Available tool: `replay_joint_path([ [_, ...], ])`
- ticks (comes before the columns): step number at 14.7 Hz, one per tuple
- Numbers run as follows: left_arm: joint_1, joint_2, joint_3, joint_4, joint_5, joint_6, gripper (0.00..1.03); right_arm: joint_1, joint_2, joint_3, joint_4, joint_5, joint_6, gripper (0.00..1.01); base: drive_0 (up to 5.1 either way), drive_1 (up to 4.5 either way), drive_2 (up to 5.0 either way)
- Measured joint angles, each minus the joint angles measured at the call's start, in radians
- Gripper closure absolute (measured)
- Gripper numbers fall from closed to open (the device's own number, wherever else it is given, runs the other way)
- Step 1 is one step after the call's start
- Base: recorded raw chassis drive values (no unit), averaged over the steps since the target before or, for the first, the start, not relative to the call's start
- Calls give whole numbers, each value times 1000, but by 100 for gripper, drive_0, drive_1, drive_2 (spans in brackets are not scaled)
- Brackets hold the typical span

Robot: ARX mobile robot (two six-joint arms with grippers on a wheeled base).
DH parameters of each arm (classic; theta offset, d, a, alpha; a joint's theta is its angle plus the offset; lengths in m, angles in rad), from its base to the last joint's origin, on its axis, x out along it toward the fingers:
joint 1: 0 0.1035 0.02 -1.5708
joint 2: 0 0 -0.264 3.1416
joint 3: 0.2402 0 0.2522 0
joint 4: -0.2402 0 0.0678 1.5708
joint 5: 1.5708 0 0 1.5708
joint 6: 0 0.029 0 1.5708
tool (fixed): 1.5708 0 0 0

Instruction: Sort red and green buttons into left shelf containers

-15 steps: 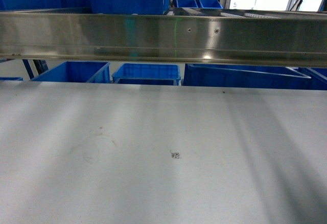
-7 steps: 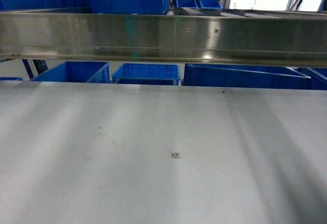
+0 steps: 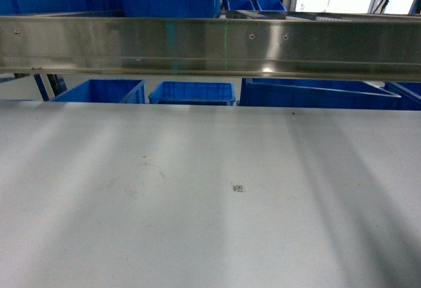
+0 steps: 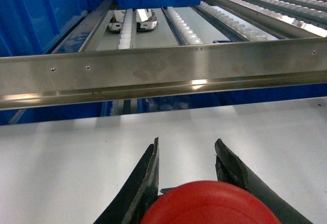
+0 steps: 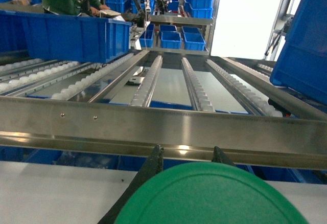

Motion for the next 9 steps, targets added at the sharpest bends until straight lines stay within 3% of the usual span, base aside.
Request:
replay_joint_path([
  [9, 5, -2, -2, -1, -5, 0, 74, 0, -2, 0, 1, 0, 0, 77, -488, 254, 254],
])
